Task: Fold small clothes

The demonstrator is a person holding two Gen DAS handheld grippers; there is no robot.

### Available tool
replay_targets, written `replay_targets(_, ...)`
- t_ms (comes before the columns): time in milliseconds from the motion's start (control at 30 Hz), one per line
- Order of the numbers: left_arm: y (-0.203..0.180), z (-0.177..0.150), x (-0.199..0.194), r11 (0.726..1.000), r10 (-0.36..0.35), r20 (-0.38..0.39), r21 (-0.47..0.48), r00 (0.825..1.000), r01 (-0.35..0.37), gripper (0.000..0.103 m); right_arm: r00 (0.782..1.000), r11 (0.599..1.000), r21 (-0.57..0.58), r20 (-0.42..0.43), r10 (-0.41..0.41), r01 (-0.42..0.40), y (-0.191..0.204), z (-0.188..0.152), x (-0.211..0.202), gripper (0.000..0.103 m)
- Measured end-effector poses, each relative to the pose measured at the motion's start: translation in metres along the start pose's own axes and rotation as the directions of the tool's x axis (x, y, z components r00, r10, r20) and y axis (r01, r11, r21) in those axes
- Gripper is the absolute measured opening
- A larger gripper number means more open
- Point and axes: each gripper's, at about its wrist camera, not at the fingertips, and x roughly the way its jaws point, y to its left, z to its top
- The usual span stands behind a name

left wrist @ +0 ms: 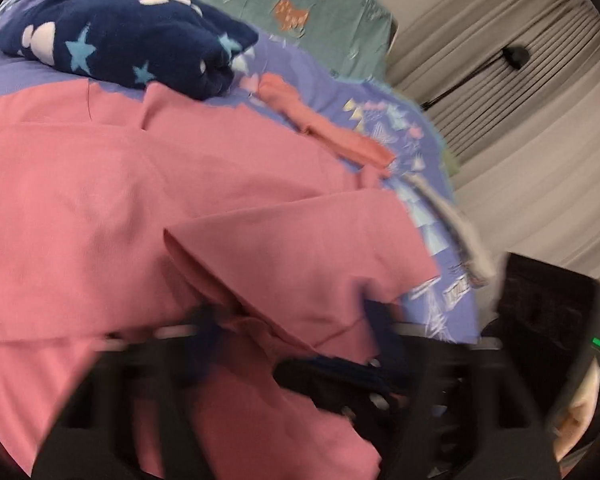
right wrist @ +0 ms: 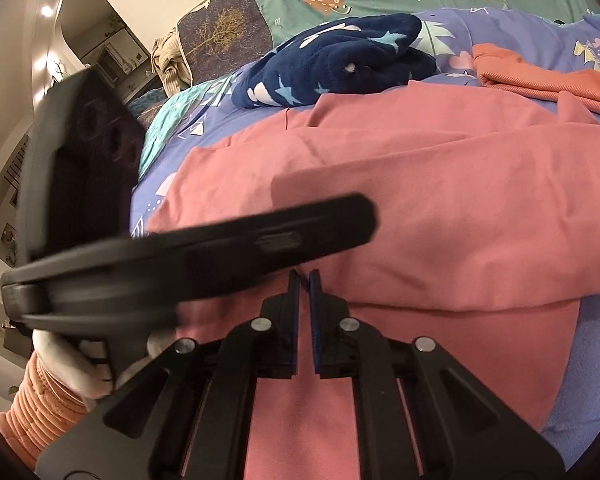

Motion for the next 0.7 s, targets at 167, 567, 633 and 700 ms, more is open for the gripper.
replay_targets(167, -0.02, 0.015, -0.013, 0.997, 0.021, 0.049, 0.069, 0.999, -0.024, 0.002, 0.999, 0.999, 0.015, 0.04, -0.031, 0.03, -0.018, -0.007, -0.024, 0.009)
replay_targets(567, -0.024, 0.074, -0.147, 0.971, 0.148, 0.303, 0.137, 0.941, -0.197, 0.002, 0.975, 0.956, 0.247, 0.112, -0.19, 0.158, -0.106, -0.027, -0.044, 0.001)
replay_targets(633, -0.004, 0.073, -0.166, 0.968, 0.189, 0.326, 0.096, 0.926, -0.231, 0.002, 0.971, 0.956, 0.232, 0.11, -0.21, 0.181, -0.102, -0.027, -0.043, 0.001)
replay_targets(700, 0.019, 0.067, -0.181, 0.964, 0.23, 0.341, 0.052, 0.912, -0.262, 0.002, 0.969, 0.956, 0.223, 0.116, -0.22, 0.19, -0.1, -0.028, -0.044, 0.001)
